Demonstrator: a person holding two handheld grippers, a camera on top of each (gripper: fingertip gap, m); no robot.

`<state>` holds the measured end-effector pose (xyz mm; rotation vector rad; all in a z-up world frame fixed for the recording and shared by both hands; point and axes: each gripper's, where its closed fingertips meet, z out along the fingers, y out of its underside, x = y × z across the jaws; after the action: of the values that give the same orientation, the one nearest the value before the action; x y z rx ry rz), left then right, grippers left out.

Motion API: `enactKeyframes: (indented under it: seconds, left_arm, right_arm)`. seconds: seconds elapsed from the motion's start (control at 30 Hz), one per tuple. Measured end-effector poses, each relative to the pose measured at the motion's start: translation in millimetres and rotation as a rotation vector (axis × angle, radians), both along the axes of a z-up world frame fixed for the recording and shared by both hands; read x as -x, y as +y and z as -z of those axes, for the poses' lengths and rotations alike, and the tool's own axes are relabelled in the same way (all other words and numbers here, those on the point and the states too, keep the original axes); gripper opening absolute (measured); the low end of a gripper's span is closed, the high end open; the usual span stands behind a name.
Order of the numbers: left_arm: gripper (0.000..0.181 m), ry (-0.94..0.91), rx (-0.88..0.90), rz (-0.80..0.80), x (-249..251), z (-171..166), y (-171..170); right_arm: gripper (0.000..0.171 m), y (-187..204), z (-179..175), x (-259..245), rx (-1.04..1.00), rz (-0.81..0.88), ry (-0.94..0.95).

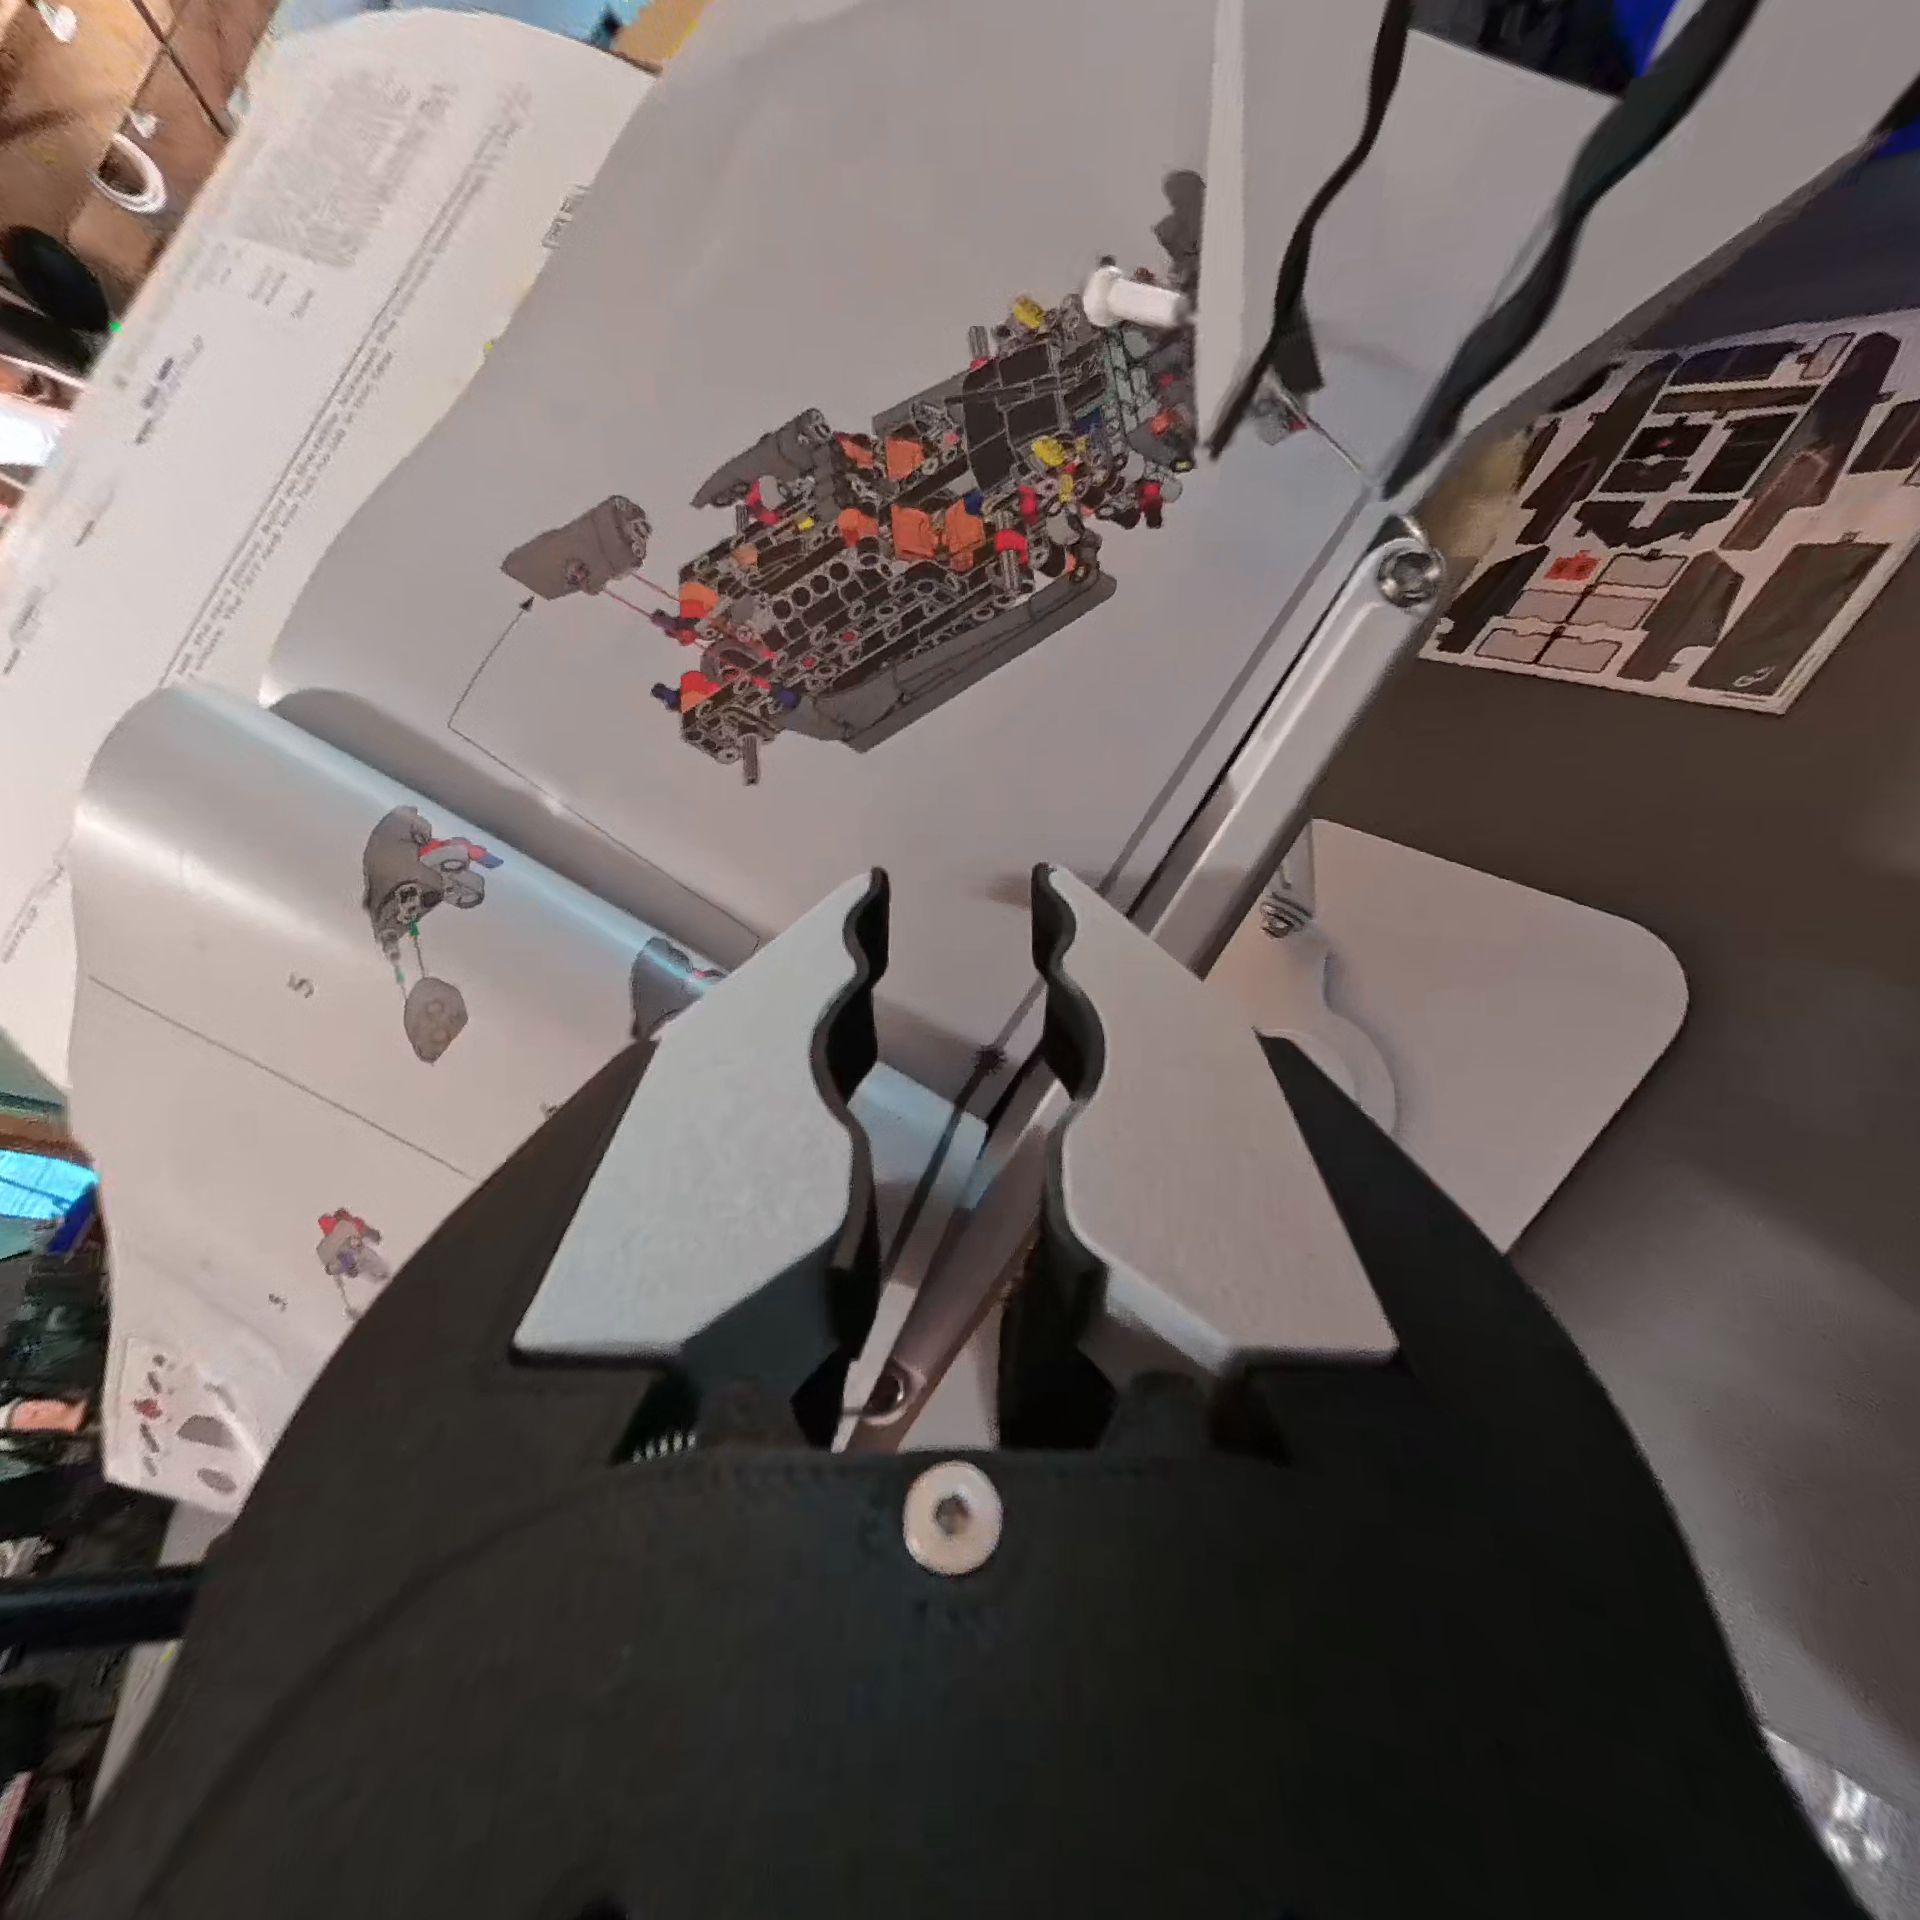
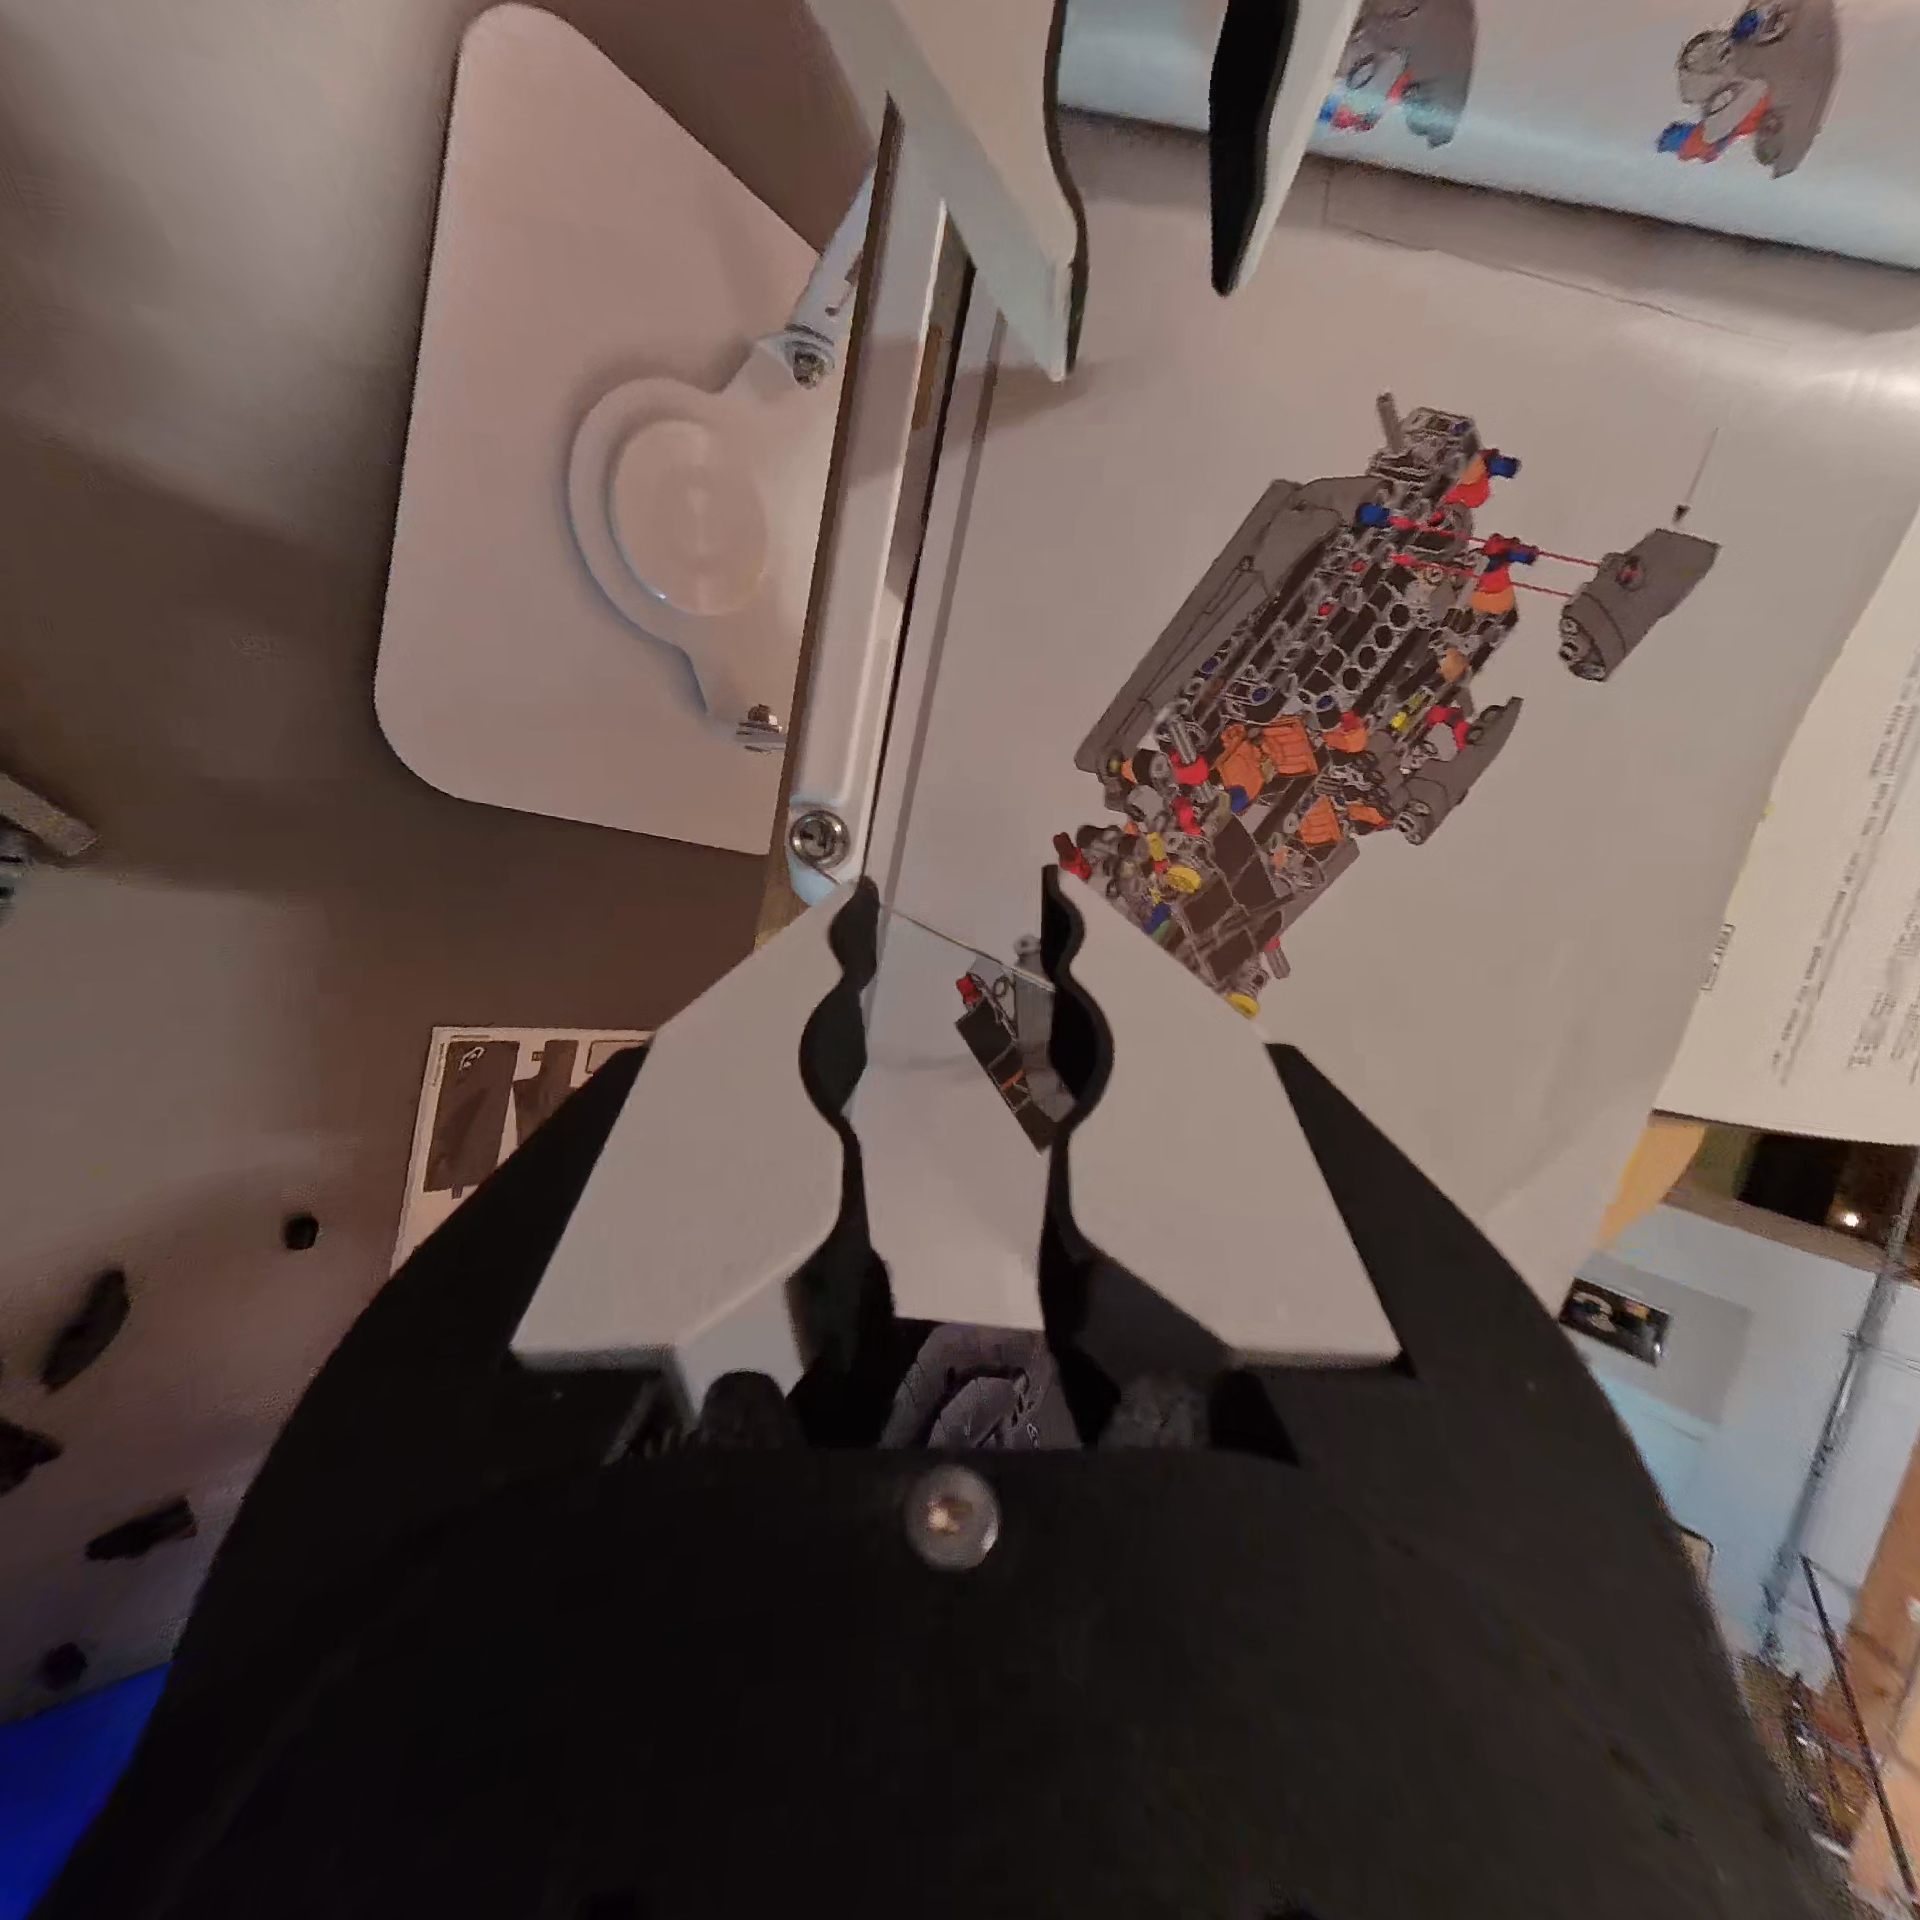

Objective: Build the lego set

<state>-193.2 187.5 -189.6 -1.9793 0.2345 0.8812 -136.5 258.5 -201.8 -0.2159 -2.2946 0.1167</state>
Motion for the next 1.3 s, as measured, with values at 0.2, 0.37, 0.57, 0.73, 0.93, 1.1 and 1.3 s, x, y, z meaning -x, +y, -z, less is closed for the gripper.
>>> enactKeyframes:
  seconds: [0.2,0.37,0.57,0.73,0.93,1.1,1.3]
  left_arm:
    - [0.019,-0.024,0.014,-0.039,2.7,-6.6,-4.5]
    - [0.011,-0.056,0.086,-0.112,13.9,14.0,-6.4]
    - [0.000,-0.054,0.097,-0.143,20.6,15.0,-8.0]
    - [0.000,-0.057,0.091,-0.143,20.0,15.9,-8.6]
    - [0.000,-0.064,0.092,-0.140,20.2,16.0,-8.4]
    - [0.001,-0.072,0.091,-0.129,19.1,16.7,-8.7]
    - [0.002,-0.070,0.085,-0.124,18.9,16.9,-8.3]
  right_arm:
    - [0.035,18.0,2.3,-1.2,-0.104,-0.003,-0.038]
    - [0.006,25.9,5.7,5.1,-0.144,0.027,-0.009]
    - [0.002,31.4,11.8,-4.7,-0.096,0.062,-0.043]
    - [0.000,32.1,22.8,-18.1,0.024,0.169,-0.055]
    - [0.000,20.7,49.2,-32.7,0.273,0.277,-0.100]
    - [0.029,20.5,42.2,-51.8,0.449,0.329,-0.180]
    - [0.078,47.5,-65.3,-19.1,0.661,0.340,0.152]
